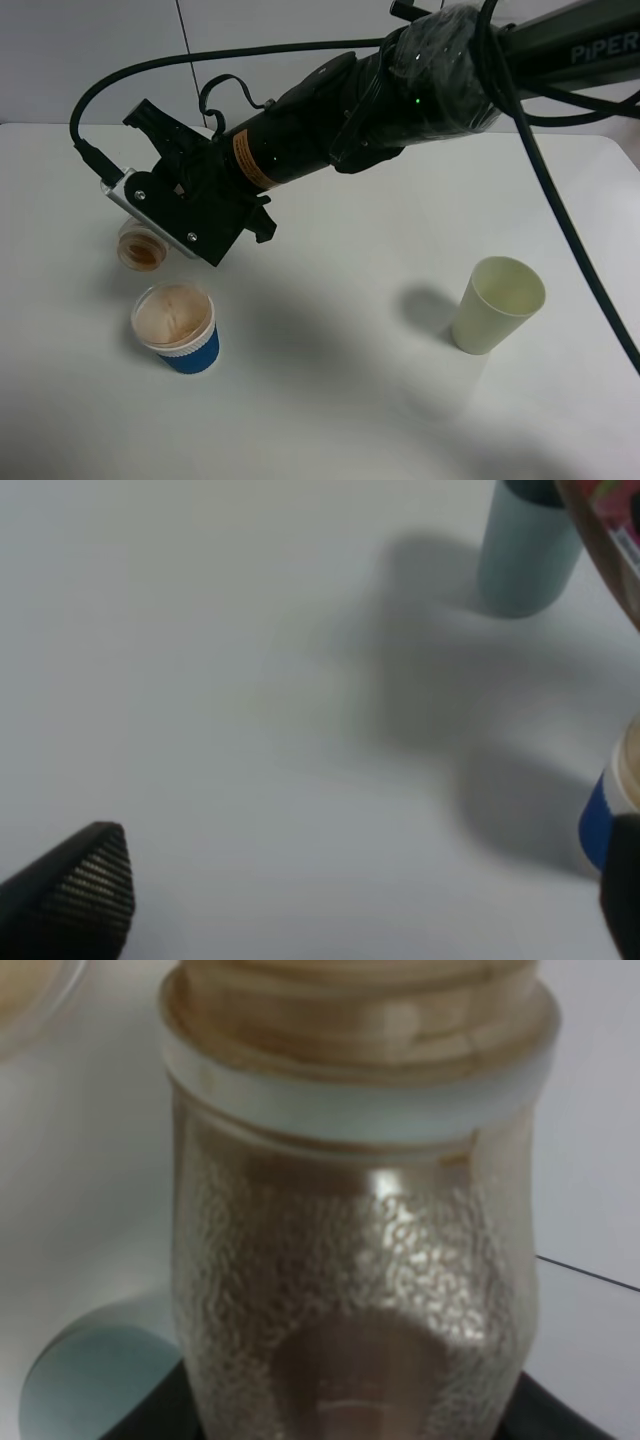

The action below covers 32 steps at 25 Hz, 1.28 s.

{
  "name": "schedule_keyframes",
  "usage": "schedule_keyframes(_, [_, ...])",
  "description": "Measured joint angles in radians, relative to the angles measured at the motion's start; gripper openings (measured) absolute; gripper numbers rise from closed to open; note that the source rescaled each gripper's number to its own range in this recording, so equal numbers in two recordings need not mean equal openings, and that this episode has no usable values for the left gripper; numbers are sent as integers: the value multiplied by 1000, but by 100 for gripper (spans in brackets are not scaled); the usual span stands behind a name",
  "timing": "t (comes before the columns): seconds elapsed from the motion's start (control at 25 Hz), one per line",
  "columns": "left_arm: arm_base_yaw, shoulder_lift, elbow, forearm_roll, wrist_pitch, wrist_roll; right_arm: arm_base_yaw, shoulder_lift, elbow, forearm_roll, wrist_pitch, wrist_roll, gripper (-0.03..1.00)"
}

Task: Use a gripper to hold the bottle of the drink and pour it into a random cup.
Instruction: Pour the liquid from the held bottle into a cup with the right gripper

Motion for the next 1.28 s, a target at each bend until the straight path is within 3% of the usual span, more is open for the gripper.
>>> schedule_keyframes(1.28, [0,0,0,0,1,0,0,0,0,0,11,-124,1])
